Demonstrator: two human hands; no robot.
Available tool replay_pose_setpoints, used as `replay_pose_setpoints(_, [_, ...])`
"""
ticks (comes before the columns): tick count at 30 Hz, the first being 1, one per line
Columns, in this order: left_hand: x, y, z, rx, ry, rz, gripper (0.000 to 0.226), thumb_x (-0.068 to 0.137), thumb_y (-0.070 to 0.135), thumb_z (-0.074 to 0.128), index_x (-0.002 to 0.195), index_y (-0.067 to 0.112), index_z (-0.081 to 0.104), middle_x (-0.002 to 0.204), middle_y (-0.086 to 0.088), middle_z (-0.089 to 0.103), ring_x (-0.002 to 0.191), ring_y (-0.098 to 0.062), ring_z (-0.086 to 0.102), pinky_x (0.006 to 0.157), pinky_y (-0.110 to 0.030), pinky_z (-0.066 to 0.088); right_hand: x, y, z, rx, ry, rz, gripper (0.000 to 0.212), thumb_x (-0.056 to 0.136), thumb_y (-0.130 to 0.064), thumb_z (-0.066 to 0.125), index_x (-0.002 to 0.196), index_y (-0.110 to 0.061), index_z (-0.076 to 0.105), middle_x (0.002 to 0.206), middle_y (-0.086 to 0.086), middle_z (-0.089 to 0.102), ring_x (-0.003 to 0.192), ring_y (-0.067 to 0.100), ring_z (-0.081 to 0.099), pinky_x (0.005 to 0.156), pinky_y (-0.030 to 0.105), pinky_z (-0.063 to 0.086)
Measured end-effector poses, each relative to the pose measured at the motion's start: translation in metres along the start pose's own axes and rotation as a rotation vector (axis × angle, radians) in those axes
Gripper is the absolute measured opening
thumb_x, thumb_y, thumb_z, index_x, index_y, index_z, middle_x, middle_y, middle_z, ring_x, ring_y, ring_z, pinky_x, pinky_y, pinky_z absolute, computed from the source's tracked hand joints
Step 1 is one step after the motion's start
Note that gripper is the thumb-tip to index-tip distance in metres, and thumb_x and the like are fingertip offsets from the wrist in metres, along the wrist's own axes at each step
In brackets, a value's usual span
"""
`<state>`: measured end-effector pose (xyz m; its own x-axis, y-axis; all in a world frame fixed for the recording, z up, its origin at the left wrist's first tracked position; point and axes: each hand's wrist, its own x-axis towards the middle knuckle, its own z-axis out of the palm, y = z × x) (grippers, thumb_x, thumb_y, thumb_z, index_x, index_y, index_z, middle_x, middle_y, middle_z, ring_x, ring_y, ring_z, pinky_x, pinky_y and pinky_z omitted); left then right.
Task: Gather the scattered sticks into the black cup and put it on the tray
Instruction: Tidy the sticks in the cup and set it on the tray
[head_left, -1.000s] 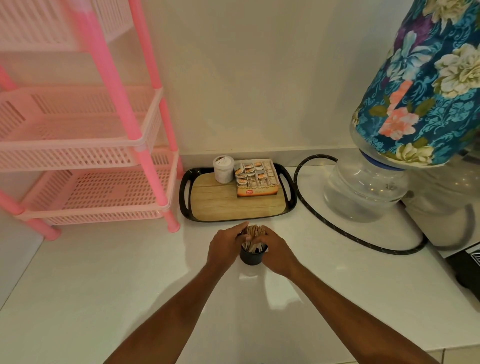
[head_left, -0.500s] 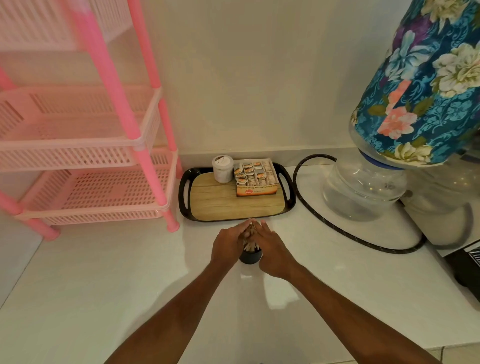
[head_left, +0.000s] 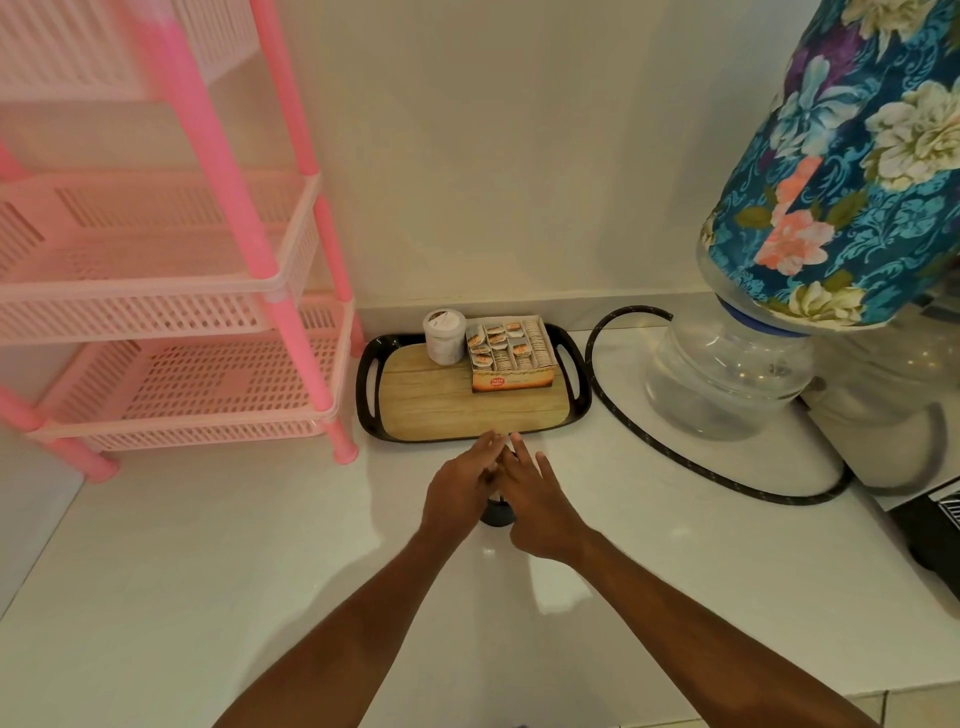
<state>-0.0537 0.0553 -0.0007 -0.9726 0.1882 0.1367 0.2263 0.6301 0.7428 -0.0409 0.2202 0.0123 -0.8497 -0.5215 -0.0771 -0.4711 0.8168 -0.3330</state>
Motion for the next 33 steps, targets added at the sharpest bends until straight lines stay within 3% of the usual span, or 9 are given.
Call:
replay_pose_setpoints(4, [-0.003,-0.006,0.003,0.2,-0.075,0.177,0.065,0.103,0.006,0.061,0.162,0.014,0.035,0.173,0.0,0.026,0.158,-0.016,0.031,0.124,-0.037,0.042,0.0,0.0,0.0,-0.02,-0.005,-0.003,0.082,0.082,0.002,0.066,0.158,-0.018,0.04,0.174,0.005,-0.011,0.156,0.029,-0.028,0.128,0.06,-0.002])
replay_pose_setpoints(8, [-0.003,-0.004,0.005,0.307,-0.059,0.171,0.065,0.104,0.013,0.059,0.163,0.014,0.031,0.174,-0.001,0.023,0.162,-0.018,0.021,0.129,-0.039,0.032,-0.001,0.003,0.003,0.017,0.022,0.022,0.078,0.081,0.003,0.067,0.153,-0.02,0.047,0.174,0.006,-0.012,0.156,0.029,-0.028,0.129,0.058,-0.002])
replay_pose_setpoints(14, [0.0,0.003,0.0,0.217,-0.075,0.123,0.058,0.11,0.022,0.049,0.164,0.017,0.03,0.172,-0.001,0.03,0.16,-0.018,0.028,0.129,-0.041,0.033,-0.012,0.012,0.002,0.262,0.182,0.143,0.069,0.077,0.015,0.067,0.133,-0.024,0.061,0.175,0.003,0.008,0.162,0.022,-0.005,0.129,0.047,0.023])
replay_pose_setpoints(17, [-0.002,0.005,-0.002,-0.014,0.051,-0.027,0.055,0.111,0.015,0.044,0.164,0.016,0.03,0.167,-0.003,0.041,0.152,-0.013,0.042,0.123,-0.017,0.033,-0.02,0.013,0.004,0.31,0.247,0.236,0.064,0.085,0.008,0.07,0.131,-0.033,0.054,0.174,-0.004,0.012,0.162,0.016,0.007,0.124,0.034,0.033])
replay_pose_setpoints(19, [-0.001,0.006,-0.004,-0.172,0.202,-0.234,0.05,0.112,0.011,0.041,0.161,0.012,0.037,0.156,-0.009,0.055,0.132,-0.003,0.057,0.109,-0.001,0.033,-0.024,0.013,0.004,0.295,0.257,0.28,0.055,0.09,-0.007,0.075,0.129,-0.037,0.051,0.173,-0.007,0.013,0.161,0.016,0.013,0.121,0.031,0.038])
replay_pose_setpoints(21, [0.0,0.003,-0.008,-0.286,0.281,-0.406,0.044,0.113,0.012,0.039,0.157,0.012,0.046,0.151,-0.009,0.06,0.131,-0.009,0.06,0.116,-0.018,0.039,-0.024,0.013,0.003,0.185,0.24,0.294,0.05,0.092,-0.024,0.077,0.133,-0.036,0.051,0.174,-0.005,0.011,0.161,0.017,0.012,0.122,0.035,0.039])
replay_pose_setpoints(24, [-0.002,-0.007,-0.011,-0.342,0.258,-0.44,0.04,0.112,0.011,0.041,0.149,0.013,0.057,0.149,-0.006,0.063,0.14,-0.023,0.057,0.123,-0.041,0.042,-0.02,0.009,0.001,0.022,0.167,0.285,0.063,0.094,-0.043,0.073,0.149,-0.03,0.046,0.176,0.0,0.001,0.162,0.021,0.001,0.128,0.042,0.028])
replay_pose_setpoints(27, [-0.008,-0.013,-0.01,-0.373,0.185,-0.416,0.039,0.111,0.008,0.044,0.147,0.013,0.059,0.146,-0.005,0.065,0.136,-0.021,0.06,0.12,-0.044,0.046,-0.014,0.003,-0.001,-0.05,0.101,0.276,0.074,0.096,-0.045,0.07,0.158,-0.024,0.036,0.175,0.007,-0.009,0.161,0.026,-0.01,0.131,0.046,0.017])
replay_pose_setpoints(33, [-0.012,-0.013,-0.006,-0.383,0.102,-0.377,0.038,0.11,0.011,0.049,0.145,0.015,0.062,0.143,-0.003,0.067,0.133,-0.017,0.062,0.115,-0.036,0.051,-0.01,-0.008,-0.003,-0.083,0.076,0.262,0.078,0.098,-0.036,0.069,0.161,-0.017,0.028,0.174,0.011,-0.007,0.161,0.03,-0.011,0.131,0.047,0.013])
